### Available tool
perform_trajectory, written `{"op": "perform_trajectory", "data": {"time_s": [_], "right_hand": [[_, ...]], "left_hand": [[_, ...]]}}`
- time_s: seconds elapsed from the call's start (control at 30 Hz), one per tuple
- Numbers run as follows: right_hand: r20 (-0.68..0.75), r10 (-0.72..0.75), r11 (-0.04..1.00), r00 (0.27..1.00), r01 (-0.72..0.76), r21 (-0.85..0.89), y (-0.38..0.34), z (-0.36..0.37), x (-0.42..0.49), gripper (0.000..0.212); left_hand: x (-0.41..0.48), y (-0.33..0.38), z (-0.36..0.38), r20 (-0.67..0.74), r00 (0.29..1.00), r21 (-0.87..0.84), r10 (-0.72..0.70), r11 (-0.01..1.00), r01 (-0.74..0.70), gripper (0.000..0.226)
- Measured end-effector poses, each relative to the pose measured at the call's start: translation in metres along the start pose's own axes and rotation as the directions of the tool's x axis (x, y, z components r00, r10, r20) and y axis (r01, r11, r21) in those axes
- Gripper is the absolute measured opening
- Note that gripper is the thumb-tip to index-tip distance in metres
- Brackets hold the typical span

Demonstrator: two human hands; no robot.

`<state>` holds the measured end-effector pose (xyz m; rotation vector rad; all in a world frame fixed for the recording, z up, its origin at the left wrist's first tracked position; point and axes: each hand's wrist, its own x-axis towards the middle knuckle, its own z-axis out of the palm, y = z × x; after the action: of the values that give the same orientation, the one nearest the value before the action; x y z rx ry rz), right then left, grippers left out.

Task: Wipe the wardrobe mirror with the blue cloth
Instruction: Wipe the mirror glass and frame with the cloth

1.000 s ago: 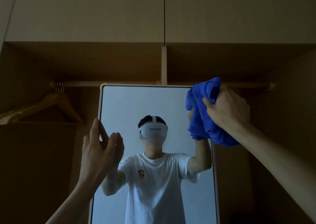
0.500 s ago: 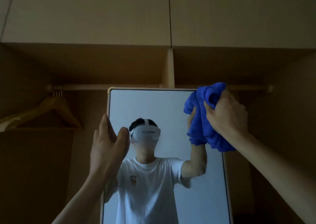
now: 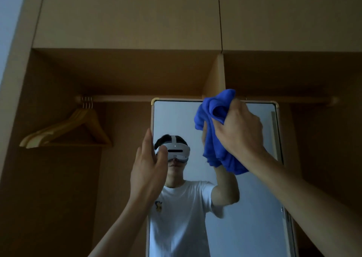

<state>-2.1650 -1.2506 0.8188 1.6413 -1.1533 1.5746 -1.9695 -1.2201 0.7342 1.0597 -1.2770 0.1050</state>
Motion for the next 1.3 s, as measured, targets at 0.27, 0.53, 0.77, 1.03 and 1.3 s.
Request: {"op": "perform_trajectory", "data": {"time_s": [0.27,0.53,0.77,1.03,1.3], "right_hand": [[0.024,-0.161,0.987,0.987,0.161,0.009,-0.09,0.019,-0.007,0.047],[0.004,-0.191,0.981,0.982,0.191,0.035,-0.117,0.031,-0.011,0.05],[0.012,-0.16,0.984,0.987,0.158,0.078,-0.073,0.014,0.002,0.045],[-0.056,0.005,0.998,0.998,-0.002,0.059,0.04,-0.01,0.015,0.04],[-0.114,0.161,0.986,0.98,-0.164,-0.017,0.121,-0.034,0.016,0.043]], "left_hand": [[0.001,-0.004,-0.007,0.036,0.999,-0.164,-0.021,0.986,0.026,0.051],[0.001,-0.005,-0.01,0.058,0.997,-0.203,-0.05,0.977,0.06,0.047],[-0.005,-0.008,-0.005,0.041,0.999,-0.024,0.008,1.0,-0.007,0.058],[-0.014,-0.008,0.0,0.029,0.999,0.056,0.029,0.998,-0.03,0.069],[-0.019,-0.008,0.004,-0.015,0.999,0.059,0.047,0.997,-0.046,0.07]]}}
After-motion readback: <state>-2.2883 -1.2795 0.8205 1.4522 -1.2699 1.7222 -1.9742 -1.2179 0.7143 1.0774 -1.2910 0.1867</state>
